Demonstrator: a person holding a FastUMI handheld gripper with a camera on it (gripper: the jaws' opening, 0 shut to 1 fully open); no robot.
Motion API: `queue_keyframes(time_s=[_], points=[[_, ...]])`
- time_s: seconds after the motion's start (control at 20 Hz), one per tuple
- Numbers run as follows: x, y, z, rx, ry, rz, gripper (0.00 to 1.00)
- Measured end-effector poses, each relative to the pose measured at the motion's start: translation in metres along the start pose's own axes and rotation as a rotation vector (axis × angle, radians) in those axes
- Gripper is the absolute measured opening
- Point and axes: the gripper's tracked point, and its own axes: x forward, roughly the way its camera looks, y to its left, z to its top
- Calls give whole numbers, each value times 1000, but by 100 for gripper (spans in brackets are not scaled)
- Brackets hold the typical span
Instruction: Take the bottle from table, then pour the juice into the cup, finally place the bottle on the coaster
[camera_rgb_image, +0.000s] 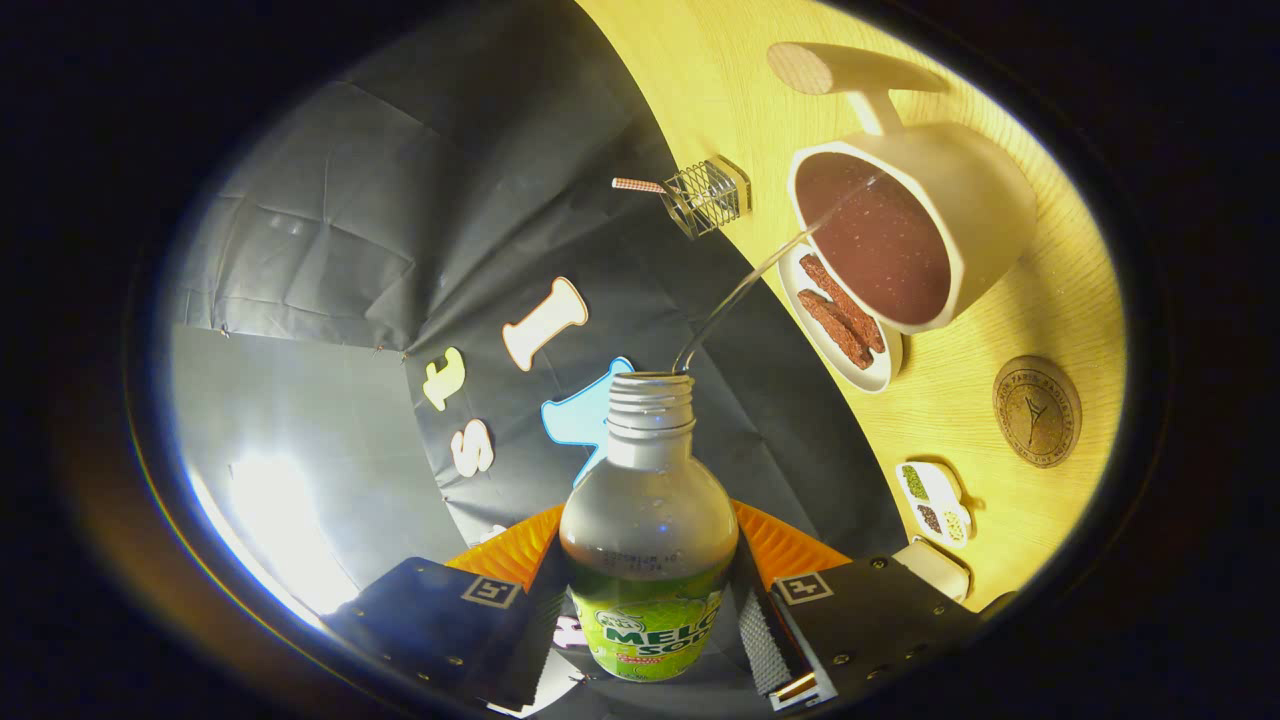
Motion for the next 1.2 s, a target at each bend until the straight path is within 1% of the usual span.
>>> queue_keyframes(time_s=[0.25,0.45,1.2], points=[[1,8,-2,10,-5,14,77],[1,6,-1,15,-6,12,77],[-7,-46,29,-42,-29,-76,77]])
